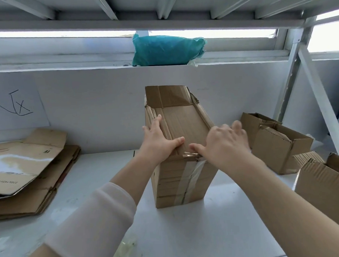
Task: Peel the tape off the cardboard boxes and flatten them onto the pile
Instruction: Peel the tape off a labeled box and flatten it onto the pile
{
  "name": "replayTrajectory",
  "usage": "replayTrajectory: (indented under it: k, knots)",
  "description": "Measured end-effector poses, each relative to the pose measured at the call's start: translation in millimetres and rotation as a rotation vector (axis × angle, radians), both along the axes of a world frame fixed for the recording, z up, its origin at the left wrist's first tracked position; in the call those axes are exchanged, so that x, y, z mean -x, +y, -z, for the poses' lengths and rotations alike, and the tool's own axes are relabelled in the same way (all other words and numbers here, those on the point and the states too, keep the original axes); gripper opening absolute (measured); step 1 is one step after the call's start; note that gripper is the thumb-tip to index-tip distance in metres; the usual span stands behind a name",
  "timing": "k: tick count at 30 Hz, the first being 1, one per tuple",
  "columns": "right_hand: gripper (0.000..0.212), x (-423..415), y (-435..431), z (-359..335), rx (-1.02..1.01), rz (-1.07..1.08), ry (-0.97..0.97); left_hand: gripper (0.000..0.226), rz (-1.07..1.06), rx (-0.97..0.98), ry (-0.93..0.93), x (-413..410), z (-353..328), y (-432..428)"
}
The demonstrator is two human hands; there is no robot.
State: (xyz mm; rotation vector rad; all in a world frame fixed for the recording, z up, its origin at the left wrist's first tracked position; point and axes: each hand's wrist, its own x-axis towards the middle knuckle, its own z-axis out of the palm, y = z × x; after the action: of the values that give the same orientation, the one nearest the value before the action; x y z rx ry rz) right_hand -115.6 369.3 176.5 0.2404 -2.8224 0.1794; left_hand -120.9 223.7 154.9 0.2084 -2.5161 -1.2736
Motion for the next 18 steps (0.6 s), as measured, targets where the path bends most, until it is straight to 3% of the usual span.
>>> replayTrajectory:
  k: [4, 9, 14, 18]
  knots:
    - [0.063, 0, 9, -4, -0.164, 0.031, -0.044, 0.092, 0.002, -0.004, -0.001, -1, 1, 2]
    - [0.053, 5, 3, -2, -0.101, -0.048, -0.147, 0.091, -0.012, -0.027, 0.005, -2, 1, 3]
    - [0.032, 3, 6, 1, 0.234, -0.196, -0.172, 0.089, -0.032, -0.039, -0.001, -2, 1, -1]
    - [0.018, 3, 11, 20, 0.621, -0.397, -0.043, 0.088, -0.054, -0.049, -0.009, 0, 0, -7]
